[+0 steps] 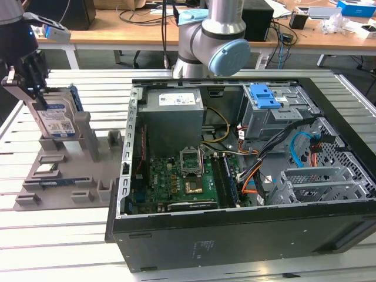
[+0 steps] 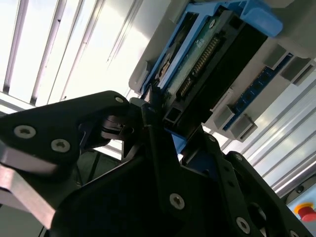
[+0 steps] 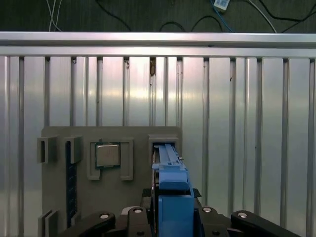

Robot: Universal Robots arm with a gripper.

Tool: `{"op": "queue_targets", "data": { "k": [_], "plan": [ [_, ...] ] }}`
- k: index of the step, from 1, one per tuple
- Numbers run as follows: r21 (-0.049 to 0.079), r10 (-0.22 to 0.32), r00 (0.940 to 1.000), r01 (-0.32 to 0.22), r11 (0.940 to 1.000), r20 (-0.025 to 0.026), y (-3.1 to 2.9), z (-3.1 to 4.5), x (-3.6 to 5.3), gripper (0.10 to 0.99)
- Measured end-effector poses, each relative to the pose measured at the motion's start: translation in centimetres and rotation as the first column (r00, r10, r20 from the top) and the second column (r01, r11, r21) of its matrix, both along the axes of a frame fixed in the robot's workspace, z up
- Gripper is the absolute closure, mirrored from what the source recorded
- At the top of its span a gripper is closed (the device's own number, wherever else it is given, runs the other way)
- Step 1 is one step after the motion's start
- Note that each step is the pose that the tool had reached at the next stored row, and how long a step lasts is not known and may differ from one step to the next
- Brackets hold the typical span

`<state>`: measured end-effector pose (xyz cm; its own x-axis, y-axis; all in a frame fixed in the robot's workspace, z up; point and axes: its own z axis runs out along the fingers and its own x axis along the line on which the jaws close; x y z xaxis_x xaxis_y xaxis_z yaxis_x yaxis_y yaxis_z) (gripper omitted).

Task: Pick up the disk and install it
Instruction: 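Pick up the disk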

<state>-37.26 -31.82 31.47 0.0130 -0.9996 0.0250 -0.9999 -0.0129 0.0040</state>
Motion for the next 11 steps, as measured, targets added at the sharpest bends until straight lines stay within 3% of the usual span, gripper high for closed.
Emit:
{"op": "queue_targets", "data": {
  "k": [11],
  "plan": [
    [0.000,0.000,1.0000,0.000,1.0000,0.0000,0.44,4.99,0.00,0.722]
  ]
}}
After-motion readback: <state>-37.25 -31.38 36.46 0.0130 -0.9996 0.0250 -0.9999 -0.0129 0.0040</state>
